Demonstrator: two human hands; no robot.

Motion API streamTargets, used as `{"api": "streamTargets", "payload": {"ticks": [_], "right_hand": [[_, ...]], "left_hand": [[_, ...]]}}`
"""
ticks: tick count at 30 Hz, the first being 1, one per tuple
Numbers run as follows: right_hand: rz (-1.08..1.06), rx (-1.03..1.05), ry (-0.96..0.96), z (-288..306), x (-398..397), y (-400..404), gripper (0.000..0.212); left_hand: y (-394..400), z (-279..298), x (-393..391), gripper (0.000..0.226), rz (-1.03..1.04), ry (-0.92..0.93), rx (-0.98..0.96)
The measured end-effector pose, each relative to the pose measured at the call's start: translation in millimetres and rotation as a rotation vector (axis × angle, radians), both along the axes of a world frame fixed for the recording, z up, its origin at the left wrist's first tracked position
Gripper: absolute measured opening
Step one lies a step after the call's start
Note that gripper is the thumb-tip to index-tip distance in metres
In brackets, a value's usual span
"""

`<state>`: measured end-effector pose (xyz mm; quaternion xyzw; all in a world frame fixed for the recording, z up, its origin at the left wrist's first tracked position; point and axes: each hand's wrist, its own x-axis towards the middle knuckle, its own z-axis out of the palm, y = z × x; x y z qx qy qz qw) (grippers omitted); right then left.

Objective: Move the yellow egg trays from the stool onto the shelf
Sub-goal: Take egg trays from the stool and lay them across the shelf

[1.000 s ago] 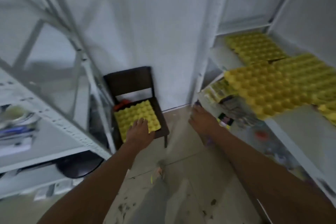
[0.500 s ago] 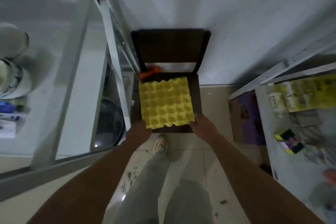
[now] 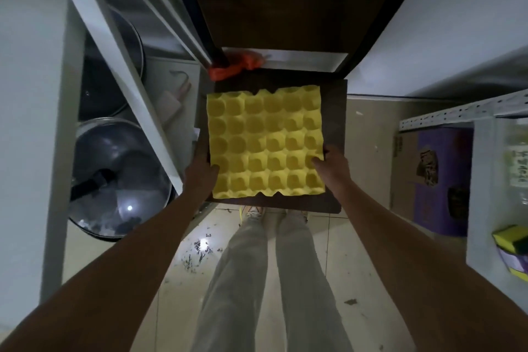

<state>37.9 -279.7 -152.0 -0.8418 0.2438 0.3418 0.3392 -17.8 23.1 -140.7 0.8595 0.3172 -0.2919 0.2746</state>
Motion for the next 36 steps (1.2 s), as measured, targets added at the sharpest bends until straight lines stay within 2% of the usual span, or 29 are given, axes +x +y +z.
{"api": "streamTargets", "payload": {"ticks": [3,6,11,15,18,21,24,27,28,32,36], "right_hand": [[0.006,-0.018,-0.052,-11,-1,6,0.016],[0.014,-0.021,-0.053,-4,-8,3,0.017],[-0.057,-0.023,-0.086,34,-25,-15,0.02],[-0.221,0.013,-0.162,94,-55,-32,0.022],[-0.345,0.002,-0.216,147,-92,-54,0.029],[-0.506,-0.032,-0.272,203,-141,-84,0.024],[-0.651,-0.075,-0.359,259,-194,-108,0.033],[-0.858,-0.126,-0.411,312,-252,-122,0.01],[-0.915,-0.153,-0.439,329,-271,-125,0.01],[-1.101,-0.25,-0.525,388,-354,-127,0.015],[-1.259,-0.276,-0.577,429,-439,-134,0.023]], "left_hand": [[1,-9,-1,0.046,0.1,0.027,0.005],[0,0,-4,0.05,0.165,0.006,-0.004],[-14,42,2,0.052,0.106,-0.067,-0.028],[-43,93,12,0.029,0.069,-0.178,-0.045],[-72,137,14,0.019,-0.056,-0.232,-0.111],[-110,185,13,0.013,-0.169,-0.261,-0.211],[-159,240,9,0.01,-0.265,-0.318,-0.298],[-210,296,-8,0.01,-0.401,-0.374,-0.382],[-224,314,-17,0.01,-0.444,-0.398,-0.398],[-264,375,-66,0.032,-0.655,-0.523,-0.432],[-311,428,-126,0.005,-0.836,-0.535,-0.495]]}}
